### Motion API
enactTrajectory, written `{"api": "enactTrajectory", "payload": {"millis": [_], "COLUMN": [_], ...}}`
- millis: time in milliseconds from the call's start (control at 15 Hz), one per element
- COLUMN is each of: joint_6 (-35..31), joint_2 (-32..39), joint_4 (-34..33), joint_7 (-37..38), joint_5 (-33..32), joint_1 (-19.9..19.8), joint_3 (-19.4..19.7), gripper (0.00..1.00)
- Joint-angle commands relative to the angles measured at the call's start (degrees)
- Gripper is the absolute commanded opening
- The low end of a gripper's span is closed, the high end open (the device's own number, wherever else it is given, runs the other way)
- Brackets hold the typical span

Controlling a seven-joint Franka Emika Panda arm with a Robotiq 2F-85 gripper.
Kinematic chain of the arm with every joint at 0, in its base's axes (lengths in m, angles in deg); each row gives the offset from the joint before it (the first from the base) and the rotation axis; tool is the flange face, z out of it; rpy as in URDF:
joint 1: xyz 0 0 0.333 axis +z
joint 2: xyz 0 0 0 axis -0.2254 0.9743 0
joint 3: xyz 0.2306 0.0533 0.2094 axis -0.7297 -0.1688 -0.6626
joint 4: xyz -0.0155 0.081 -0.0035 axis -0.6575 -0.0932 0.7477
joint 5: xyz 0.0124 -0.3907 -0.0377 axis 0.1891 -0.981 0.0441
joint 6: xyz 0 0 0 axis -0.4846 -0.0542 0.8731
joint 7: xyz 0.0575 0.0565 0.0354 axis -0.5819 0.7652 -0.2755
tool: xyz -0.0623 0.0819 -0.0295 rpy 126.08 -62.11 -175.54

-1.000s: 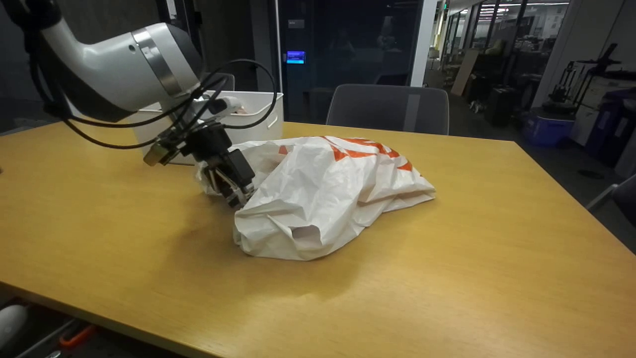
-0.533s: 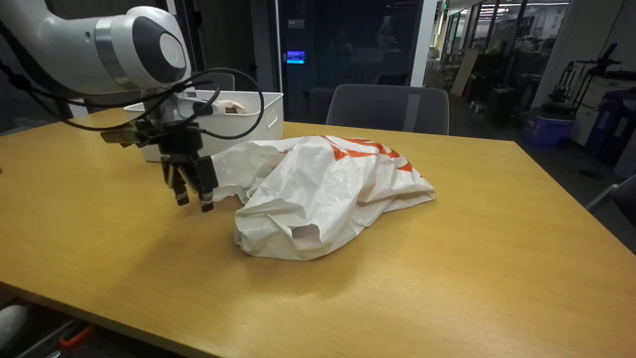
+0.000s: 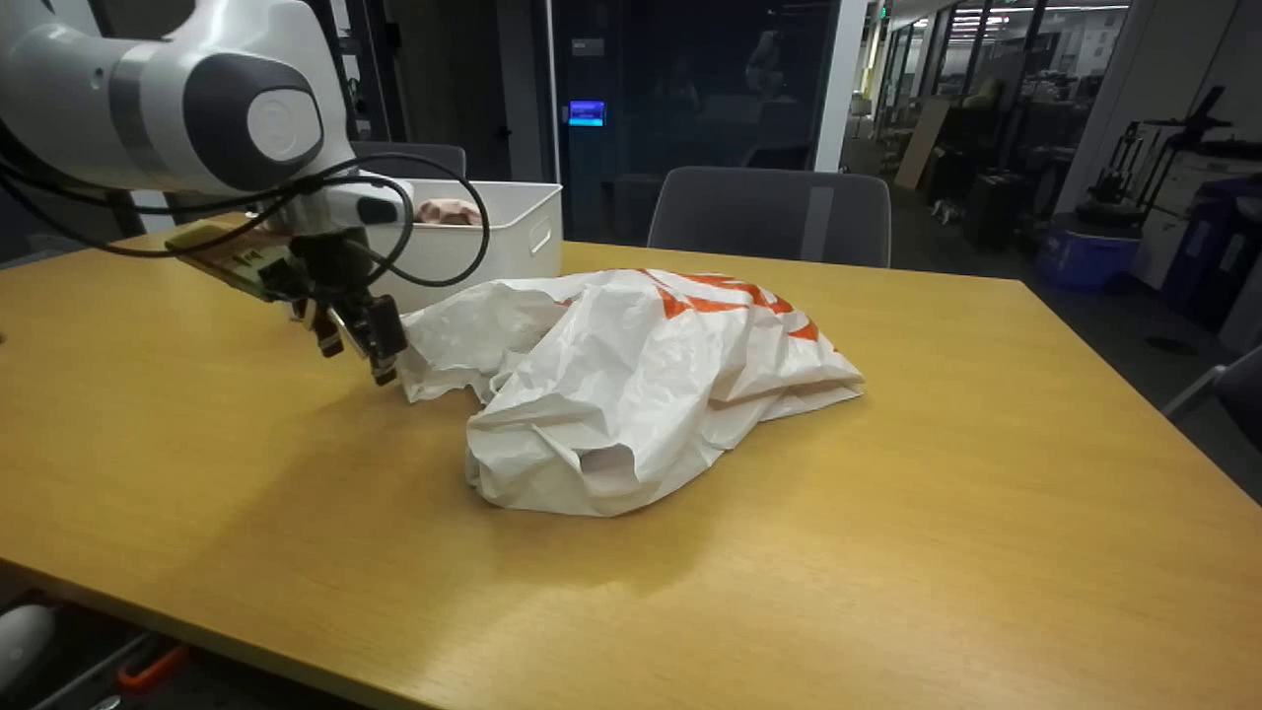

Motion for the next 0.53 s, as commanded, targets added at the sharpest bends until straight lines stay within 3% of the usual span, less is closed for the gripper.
{"api": "enactTrajectory", "payload": {"millis": [0,467], "joint_6": [-11.25,-9.86], "joint_2": [-1.35,-3.83], "joint_4": [3.63,3.59], "joint_7": [4.85,29.42], "joint_5": [-7.00,-42.33], "joint_1": [-0.43,-5.35], "joint_3": [-0.07,-0.29], "gripper": [1.00,1.00]}}
